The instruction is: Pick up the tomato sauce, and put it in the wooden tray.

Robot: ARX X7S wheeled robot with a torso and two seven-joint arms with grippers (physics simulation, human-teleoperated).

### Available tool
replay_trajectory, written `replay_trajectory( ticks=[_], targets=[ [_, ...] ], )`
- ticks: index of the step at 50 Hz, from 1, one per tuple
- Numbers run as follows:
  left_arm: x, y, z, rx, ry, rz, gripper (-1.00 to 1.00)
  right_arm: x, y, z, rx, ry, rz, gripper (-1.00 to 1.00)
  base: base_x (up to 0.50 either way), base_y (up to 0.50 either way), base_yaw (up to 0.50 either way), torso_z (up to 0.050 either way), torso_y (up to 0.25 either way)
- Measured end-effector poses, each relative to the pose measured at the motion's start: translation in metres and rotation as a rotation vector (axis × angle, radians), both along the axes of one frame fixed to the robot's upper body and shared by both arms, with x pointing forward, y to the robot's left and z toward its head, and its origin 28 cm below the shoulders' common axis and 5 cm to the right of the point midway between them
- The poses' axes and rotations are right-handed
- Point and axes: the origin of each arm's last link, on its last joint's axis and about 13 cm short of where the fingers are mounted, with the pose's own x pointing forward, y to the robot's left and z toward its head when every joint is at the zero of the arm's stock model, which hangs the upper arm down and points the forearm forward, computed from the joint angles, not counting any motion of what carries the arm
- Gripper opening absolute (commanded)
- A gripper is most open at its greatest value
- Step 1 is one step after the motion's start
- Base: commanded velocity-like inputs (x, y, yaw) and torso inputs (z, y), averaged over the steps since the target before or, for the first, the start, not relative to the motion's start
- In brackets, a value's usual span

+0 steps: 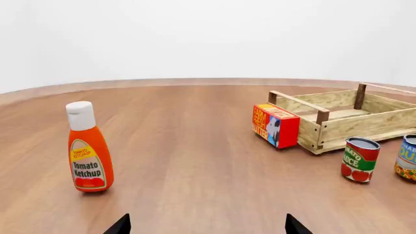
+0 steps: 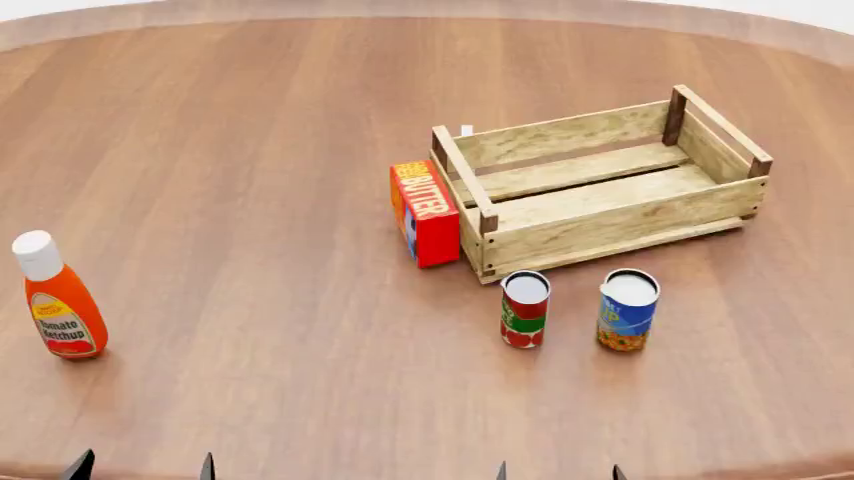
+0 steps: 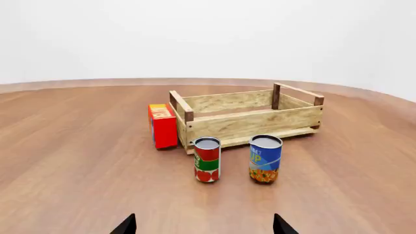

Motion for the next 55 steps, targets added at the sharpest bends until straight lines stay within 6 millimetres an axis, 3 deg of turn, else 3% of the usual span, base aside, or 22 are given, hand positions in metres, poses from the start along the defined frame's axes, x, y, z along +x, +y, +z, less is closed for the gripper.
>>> replay_trajectory(
  ticks=[19, 55],
  targets=[
    [0.0005, 0.0003, 0.0, -0.004, 0.002, -0.001, 1.0, 0.0009, -0.0004, 0.0028, 0.007, 0.001, -0.006, 1.0, 0.0, 0.0, 0.0, 0.0, 0.0],
    [0.0025, 0.0017, 0.0006, 0.005, 0.0, -0.004, 1.0, 0.0053, 0.0048, 0.0014, -0.012, 0.013, -0.006, 1.0, 0.5, 0.0, 0.0, 0.0, 0.0]
  ],
)
